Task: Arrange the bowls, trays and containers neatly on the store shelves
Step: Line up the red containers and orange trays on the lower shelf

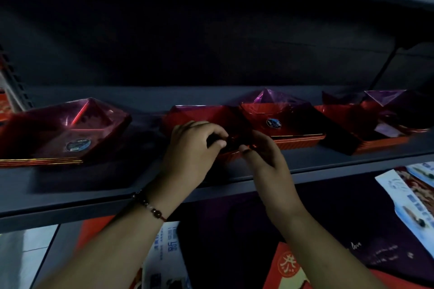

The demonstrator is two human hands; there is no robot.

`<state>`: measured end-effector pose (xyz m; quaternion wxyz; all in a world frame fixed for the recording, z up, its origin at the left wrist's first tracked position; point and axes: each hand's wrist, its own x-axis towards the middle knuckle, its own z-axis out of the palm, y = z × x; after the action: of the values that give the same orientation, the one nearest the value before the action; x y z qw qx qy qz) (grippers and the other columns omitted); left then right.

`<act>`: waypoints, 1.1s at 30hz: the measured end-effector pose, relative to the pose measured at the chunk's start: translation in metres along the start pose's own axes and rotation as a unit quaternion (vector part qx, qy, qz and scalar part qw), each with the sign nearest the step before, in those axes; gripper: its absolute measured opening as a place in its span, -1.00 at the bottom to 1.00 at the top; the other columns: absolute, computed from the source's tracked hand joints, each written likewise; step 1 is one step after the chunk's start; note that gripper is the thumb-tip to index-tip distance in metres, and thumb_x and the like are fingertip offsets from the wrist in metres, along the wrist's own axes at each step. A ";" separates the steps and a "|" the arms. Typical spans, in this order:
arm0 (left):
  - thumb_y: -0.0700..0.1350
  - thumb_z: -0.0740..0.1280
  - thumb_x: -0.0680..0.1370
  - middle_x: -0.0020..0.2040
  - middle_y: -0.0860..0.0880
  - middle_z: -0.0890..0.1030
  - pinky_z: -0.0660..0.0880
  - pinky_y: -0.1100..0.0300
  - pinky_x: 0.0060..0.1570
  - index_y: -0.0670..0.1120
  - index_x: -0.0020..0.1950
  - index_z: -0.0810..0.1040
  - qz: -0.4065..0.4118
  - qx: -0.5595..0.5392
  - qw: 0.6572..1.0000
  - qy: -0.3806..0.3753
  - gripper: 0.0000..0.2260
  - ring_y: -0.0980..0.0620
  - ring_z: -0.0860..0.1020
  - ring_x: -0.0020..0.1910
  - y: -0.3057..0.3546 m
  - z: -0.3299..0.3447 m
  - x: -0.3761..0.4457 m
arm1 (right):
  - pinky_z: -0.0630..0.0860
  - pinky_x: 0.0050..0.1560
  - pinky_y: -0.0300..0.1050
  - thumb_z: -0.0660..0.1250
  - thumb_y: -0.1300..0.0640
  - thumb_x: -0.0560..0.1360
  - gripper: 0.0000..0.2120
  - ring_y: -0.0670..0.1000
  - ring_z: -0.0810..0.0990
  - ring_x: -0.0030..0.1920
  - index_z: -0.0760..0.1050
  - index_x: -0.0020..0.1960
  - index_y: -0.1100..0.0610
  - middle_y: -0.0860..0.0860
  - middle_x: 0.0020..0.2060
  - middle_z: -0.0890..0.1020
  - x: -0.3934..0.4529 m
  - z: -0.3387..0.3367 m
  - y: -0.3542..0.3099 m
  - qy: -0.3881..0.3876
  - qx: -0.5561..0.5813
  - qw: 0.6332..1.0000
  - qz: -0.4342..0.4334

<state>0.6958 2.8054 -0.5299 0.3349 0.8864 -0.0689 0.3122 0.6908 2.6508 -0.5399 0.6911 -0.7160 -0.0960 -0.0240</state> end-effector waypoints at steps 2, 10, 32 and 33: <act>-0.12 0.45 0.47 -0.11 0.22 0.54 0.20 0.29 -0.01 0.05 -0.06 0.63 0.058 0.048 0.997 0.007 -0.90 0.29 0.29 -0.09 0.003 -0.003 -0.001 | 0.48 -0.06 -0.41 0.34 0.03 0.52 -0.69 -0.31 0.56 0.05 0.46 0.25 -0.14 -0.22 0.07 0.62 -0.003 -0.001 -0.005 0.001 0.038 0.999 0.023; -0.21 0.45 0.47 -0.07 0.10 0.63 0.31 0.13 0.15 -0.02 -0.03 0.65 0.244 0.096 0.965 -0.008 -0.87 0.03 0.50 0.02 0.022 0.001 -0.023 | 0.59 -0.03 -0.03 0.30 0.16 0.53 -0.74 0.10 0.67 0.01 0.49 0.20 0.14 0.13 0.03 0.66 -0.002 -0.013 -0.013 0.020 0.185 0.972 0.146; 0.08 0.29 0.50 0.29 0.59 0.17 0.15 0.63 0.11 0.03 0.01 0.44 0.023 -0.078 0.996 0.020 -0.83 0.54 0.24 0.24 -0.007 -0.068 -0.067 | 0.63 -0.16 -0.09 0.20 0.23 0.60 -0.78 0.05 0.70 -0.12 0.52 0.20 0.16 0.11 -0.04 0.70 -0.039 -0.010 -0.043 -0.017 0.141 0.979 0.144; 0.03 0.33 0.51 0.27 0.62 0.17 0.13 0.64 0.11 0.01 0.00 0.45 0.019 -0.080 0.996 0.028 -0.85 0.56 0.22 0.24 -0.010 -0.072 -0.069 | 0.63 -0.14 -0.10 0.21 0.19 0.60 -0.77 0.02 0.70 -0.10 0.49 0.24 0.09 0.08 0.00 0.69 -0.041 -0.004 -0.042 -0.018 0.099 0.988 0.119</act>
<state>0.6072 2.8529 -0.5346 0.4003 0.8462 -0.1007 0.3369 0.6437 2.6437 -0.5051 0.7549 -0.6503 -0.0241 0.0812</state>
